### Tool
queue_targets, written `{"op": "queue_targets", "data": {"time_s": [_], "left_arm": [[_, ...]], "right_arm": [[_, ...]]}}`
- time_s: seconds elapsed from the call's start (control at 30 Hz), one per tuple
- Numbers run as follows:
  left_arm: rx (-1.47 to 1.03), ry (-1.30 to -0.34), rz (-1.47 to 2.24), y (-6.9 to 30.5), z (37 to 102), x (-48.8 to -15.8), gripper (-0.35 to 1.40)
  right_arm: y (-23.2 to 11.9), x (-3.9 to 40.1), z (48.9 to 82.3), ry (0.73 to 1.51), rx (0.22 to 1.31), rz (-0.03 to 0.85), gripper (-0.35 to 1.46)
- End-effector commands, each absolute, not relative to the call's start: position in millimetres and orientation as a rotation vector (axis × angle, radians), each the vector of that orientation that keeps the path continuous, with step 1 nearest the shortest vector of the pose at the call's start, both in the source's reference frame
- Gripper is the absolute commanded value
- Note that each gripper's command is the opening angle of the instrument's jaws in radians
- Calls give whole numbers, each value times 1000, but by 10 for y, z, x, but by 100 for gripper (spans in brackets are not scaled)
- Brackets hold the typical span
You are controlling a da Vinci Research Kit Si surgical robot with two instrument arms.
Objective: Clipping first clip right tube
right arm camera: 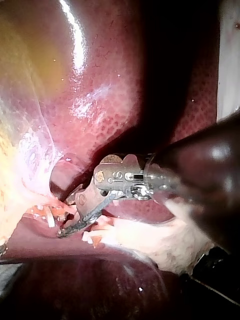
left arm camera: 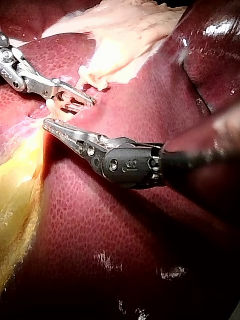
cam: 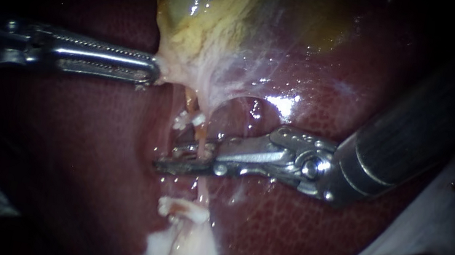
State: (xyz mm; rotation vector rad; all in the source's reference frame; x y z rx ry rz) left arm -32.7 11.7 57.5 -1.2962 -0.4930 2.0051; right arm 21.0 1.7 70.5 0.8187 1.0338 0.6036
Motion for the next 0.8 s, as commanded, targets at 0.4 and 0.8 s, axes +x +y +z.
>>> {"op": "queue_targets", "data": {"time_s": [0.4,0.8], "left_arm": [[-1296,-493,2005,116,574,-326,-35],[-1297,-494,2006,116,574,-325,-35]], "right_arm": [[20,211,708,1073,826,621,46],[31,186,703,1093,798,579,50]]}}
